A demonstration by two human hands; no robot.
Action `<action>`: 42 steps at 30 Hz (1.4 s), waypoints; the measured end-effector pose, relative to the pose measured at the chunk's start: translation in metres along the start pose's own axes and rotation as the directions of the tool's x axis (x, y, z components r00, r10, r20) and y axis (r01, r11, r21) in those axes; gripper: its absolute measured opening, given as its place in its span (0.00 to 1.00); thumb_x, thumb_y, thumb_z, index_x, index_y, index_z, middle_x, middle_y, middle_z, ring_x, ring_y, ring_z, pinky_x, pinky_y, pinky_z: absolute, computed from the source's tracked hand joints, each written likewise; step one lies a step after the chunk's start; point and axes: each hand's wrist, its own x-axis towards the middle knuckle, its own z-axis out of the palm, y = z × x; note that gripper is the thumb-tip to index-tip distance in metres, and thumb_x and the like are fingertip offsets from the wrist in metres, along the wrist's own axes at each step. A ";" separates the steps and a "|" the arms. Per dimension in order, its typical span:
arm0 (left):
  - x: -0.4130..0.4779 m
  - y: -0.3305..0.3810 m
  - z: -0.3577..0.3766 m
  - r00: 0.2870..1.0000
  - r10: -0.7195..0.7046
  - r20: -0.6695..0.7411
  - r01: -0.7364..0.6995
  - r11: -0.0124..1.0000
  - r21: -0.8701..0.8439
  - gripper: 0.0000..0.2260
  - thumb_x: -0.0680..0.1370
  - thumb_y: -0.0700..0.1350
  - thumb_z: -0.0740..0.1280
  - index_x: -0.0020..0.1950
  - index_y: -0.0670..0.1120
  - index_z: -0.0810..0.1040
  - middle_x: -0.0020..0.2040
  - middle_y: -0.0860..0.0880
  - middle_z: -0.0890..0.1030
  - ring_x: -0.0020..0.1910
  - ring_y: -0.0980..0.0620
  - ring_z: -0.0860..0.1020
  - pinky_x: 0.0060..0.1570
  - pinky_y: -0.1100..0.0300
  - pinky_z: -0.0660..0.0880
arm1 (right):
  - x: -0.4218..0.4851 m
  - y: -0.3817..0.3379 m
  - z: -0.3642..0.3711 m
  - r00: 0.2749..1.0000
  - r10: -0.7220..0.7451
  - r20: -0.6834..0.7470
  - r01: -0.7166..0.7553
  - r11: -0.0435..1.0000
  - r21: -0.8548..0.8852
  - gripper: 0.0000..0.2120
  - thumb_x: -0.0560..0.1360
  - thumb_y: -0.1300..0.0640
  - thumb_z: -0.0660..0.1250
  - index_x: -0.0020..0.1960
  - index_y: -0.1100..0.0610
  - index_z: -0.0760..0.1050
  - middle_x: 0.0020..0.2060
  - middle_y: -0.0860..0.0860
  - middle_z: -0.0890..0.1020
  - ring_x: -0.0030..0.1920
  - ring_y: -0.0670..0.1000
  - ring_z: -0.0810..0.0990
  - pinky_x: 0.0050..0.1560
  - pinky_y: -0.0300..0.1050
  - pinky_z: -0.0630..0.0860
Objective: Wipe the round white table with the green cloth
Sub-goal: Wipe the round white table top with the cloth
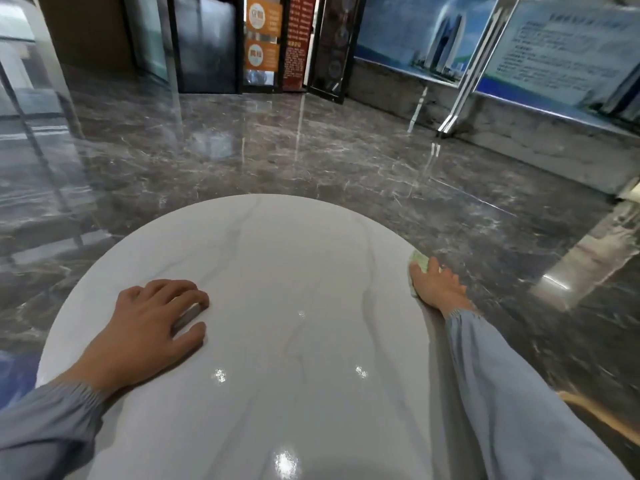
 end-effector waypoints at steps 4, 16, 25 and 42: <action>-0.003 0.002 -0.002 1.000 -0.027 0.010 0.027 1.000 -0.003 0.20 0.75 0.67 0.57 0.61 0.64 0.79 0.64 0.59 0.79 0.66 0.51 0.75 0.60 0.46 0.67 | -0.042 0.025 0.001 0.998 0.060 -0.014 -0.060 0.998 0.008 0.36 0.83 0.34 0.44 0.84 0.53 0.51 0.79 0.64 0.61 0.79 0.64 0.59 0.76 0.63 0.55; -0.005 0.007 -0.006 1.000 0.002 0.008 -0.002 1.000 0.020 0.23 0.75 0.67 0.54 0.61 0.61 0.80 0.65 0.57 0.80 0.66 0.46 0.77 0.59 0.43 0.69 | -0.149 0.053 0.010 0.975 0.219 -0.040 -0.218 0.975 0.044 0.35 0.83 0.35 0.44 0.83 0.54 0.51 0.78 0.65 0.61 0.78 0.65 0.59 0.76 0.62 0.55; -0.017 0.036 -0.003 0.997 -0.065 -0.029 0.063 0.994 -0.085 0.08 0.76 0.48 0.74 0.54 0.56 0.84 0.61 0.51 0.83 0.61 0.40 0.81 0.53 0.40 0.73 | -0.216 0.061 0.028 0.956 0.290 -0.042 -0.285 0.954 0.091 0.36 0.83 0.34 0.43 0.82 0.57 0.49 0.76 0.66 0.62 0.75 0.65 0.62 0.73 0.63 0.60; -0.133 0.140 0.015 0.974 0.139 -0.178 -0.164 0.977 -0.133 0.09 0.77 0.58 0.62 0.48 0.59 0.80 0.53 0.59 0.81 0.55 0.50 0.82 0.52 0.47 0.68 | -0.354 0.047 0.074 0.965 0.263 -0.025 -0.180 0.724 0.665 0.41 0.84 0.40 0.59 0.84 0.53 0.39 0.75 0.63 0.55 0.70 0.65 0.66 0.62 0.52 0.68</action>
